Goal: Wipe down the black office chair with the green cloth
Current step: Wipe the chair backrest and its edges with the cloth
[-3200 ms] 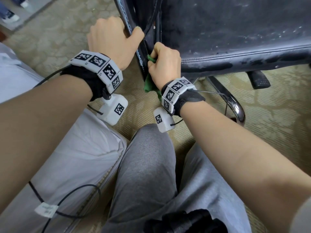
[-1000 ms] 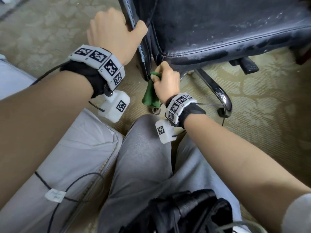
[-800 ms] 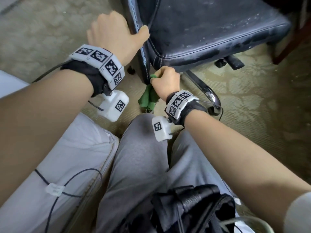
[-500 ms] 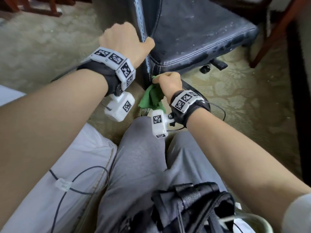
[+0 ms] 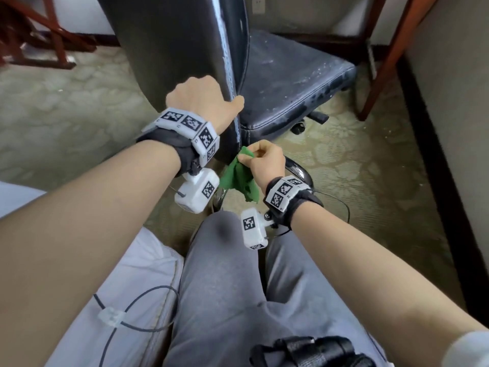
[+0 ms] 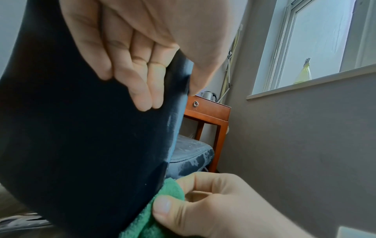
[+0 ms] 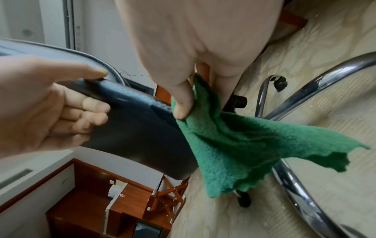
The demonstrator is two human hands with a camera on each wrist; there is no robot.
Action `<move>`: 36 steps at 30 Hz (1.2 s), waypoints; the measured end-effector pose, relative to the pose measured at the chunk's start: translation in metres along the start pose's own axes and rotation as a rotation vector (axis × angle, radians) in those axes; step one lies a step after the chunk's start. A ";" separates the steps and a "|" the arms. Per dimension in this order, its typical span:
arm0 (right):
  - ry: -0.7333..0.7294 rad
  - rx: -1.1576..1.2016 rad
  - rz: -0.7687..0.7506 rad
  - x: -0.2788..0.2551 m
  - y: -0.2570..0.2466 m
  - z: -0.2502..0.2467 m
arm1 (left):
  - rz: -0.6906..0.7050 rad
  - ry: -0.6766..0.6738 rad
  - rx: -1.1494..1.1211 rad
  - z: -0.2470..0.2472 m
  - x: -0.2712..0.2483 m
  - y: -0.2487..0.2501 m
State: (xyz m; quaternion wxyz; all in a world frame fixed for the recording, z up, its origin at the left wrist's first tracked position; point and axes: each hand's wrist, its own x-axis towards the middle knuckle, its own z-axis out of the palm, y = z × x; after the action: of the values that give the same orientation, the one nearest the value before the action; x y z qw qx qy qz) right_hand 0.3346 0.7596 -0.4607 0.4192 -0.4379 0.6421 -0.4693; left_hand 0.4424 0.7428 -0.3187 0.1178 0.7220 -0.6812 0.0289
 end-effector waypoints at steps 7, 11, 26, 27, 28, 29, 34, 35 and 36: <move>0.065 -0.004 -0.116 0.002 0.005 -0.022 | -0.009 0.009 -0.099 0.009 0.007 0.015; 0.121 0.036 -0.215 0.007 -0.012 -0.027 | -0.014 0.017 -0.122 0.009 0.006 0.021; 0.111 0.054 -0.284 0.012 -0.023 -0.032 | -0.046 0.062 -0.115 0.011 0.005 0.024; 0.124 0.075 -0.303 0.011 -0.030 -0.032 | -0.052 0.058 -0.119 0.011 0.005 0.024; 0.133 0.093 -0.324 0.011 -0.037 -0.033 | -0.057 0.050 -0.127 0.010 0.005 0.024; 0.142 0.098 -0.344 0.011 -0.042 -0.033 | -0.061 0.038 -0.135 0.010 0.005 0.023; 0.163 0.055 -0.374 0.010 -0.044 -0.036 | -0.021 -0.041 -0.197 0.001 0.000 0.022; 0.169 0.049 -0.369 0.010 -0.042 -0.036 | 0.015 -0.079 -0.222 -0.001 -0.001 0.019; 0.171 0.045 -0.366 0.010 -0.041 -0.037 | 0.062 -0.112 -0.238 -0.004 -0.002 0.016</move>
State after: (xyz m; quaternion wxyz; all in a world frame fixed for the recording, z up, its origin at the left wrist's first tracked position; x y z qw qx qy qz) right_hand 0.3040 0.7516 -0.4142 0.2804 -0.4962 0.5747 -0.5872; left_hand 0.4273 0.7444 -0.3130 0.1634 0.6820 -0.7073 -0.0885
